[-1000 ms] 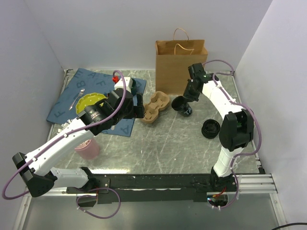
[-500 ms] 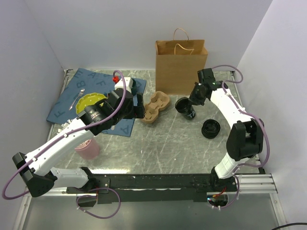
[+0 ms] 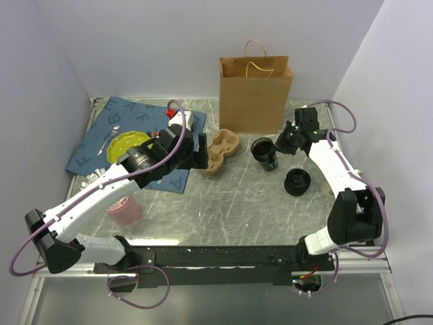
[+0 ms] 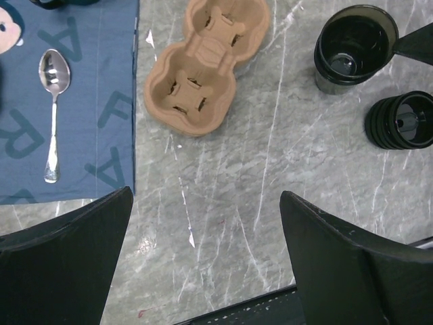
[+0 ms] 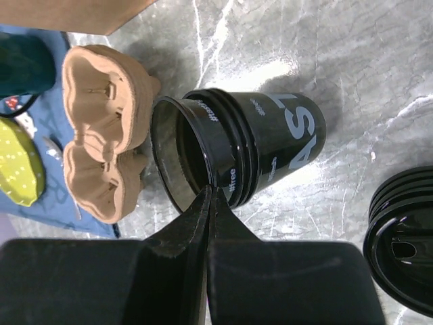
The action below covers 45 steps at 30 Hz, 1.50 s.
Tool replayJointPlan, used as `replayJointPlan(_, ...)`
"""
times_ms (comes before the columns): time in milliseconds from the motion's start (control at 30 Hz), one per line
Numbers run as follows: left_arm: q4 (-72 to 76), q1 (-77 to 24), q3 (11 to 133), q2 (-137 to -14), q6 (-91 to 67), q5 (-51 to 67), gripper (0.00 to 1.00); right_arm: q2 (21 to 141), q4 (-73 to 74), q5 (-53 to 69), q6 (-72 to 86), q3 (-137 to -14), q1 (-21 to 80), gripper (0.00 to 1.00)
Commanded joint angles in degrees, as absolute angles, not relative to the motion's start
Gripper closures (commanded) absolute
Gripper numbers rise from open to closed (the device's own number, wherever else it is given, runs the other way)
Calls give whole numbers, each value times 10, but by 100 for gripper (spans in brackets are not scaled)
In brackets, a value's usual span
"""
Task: Pack the takeout coffee
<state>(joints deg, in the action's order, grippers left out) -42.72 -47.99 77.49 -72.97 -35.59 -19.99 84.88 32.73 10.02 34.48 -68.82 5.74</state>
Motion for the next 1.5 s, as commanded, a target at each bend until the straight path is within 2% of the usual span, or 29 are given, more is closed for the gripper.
replayJointPlan(0,-412,-481,807,-738,-359,-185,3,810,281,124,341,-669,42,100)
replayJointPlan(433,-412,-481,822,-762,-351,-178,2,757,276,144,342,-643,21,100)
replayJointPlan(633,-413,-472,882,-810,-348,-154,1,744,282,157,340,-662,19,100)
replayJointPlan(767,-451,-447,992,-870,-379,-123,9,733,291,170,341,-675,20,100)
replayJointPlan(867,-458,-422,1042,-915,-396,-75,11,720,295,176,343,-679,21,100)
replayJointPlan(967,-428,-396,1046,-933,-412,-13,15,708,301,186,345,-679,22,100)
replayJointPlan(1167,-407,-390,1045,-957,-402,11,18,679,303,214,355,-661,28,100)
replayJointPlan(1467,-312,-390,991,-962,-397,122,24,633,285,251,390,-627,56,100)
